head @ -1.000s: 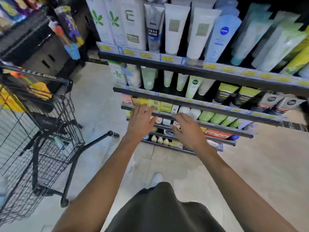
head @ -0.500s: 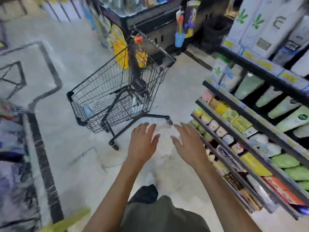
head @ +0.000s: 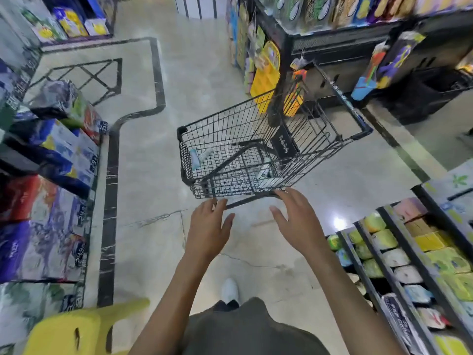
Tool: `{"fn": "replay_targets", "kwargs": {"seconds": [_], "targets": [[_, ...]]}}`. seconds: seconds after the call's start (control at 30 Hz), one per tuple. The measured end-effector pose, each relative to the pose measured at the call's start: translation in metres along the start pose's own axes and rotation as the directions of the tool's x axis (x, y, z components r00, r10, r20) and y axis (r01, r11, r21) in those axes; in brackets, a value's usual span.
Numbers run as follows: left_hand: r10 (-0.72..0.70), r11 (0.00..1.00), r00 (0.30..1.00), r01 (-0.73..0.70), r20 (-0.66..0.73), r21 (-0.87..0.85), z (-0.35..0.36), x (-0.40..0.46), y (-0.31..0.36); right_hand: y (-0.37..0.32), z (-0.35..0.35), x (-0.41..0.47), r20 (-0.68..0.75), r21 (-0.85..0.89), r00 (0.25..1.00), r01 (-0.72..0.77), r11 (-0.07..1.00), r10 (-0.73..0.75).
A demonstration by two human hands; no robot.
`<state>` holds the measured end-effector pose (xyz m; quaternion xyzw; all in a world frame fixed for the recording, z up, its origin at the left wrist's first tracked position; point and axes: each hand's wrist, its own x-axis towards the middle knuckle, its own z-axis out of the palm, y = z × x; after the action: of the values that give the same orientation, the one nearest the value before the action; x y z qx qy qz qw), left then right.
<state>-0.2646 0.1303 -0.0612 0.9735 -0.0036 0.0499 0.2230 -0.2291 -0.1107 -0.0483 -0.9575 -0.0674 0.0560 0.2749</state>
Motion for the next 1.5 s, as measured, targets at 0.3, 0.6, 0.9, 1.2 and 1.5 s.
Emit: {"fn": "replay_targets", "kwargs": {"seconds": [0.3,0.6,0.9,1.2,1.5], "targets": [[-0.010,1.000,0.999,0.010,0.052,-0.013,0.007,0.105,-0.043,-0.017,0.027,0.056,0.065,0.045,0.995,-0.085,0.995,0.082],[-0.093,0.995,0.984,0.096,0.154,-0.012,0.037,0.197,-0.058,0.000,0.033,0.162,0.132,0.058,0.982,-0.145,0.988,0.136],[-0.274,0.960,0.932,0.280,0.235,0.011,0.061,0.291,-0.087,0.011,0.033,0.345,0.248,0.050,0.966,-0.091,0.995,0.076],[-0.432,0.889,0.827,0.459,0.359,0.013,0.138,0.403,-0.165,0.062,0.122,0.473,0.379,0.025,0.858,-0.384,0.923,0.347],[-0.544,0.812,0.730,0.581,0.414,0.043,0.259,0.482,-0.260,0.152,0.243,0.533,0.371,0.068,0.643,-0.738,0.671,0.670]]}}
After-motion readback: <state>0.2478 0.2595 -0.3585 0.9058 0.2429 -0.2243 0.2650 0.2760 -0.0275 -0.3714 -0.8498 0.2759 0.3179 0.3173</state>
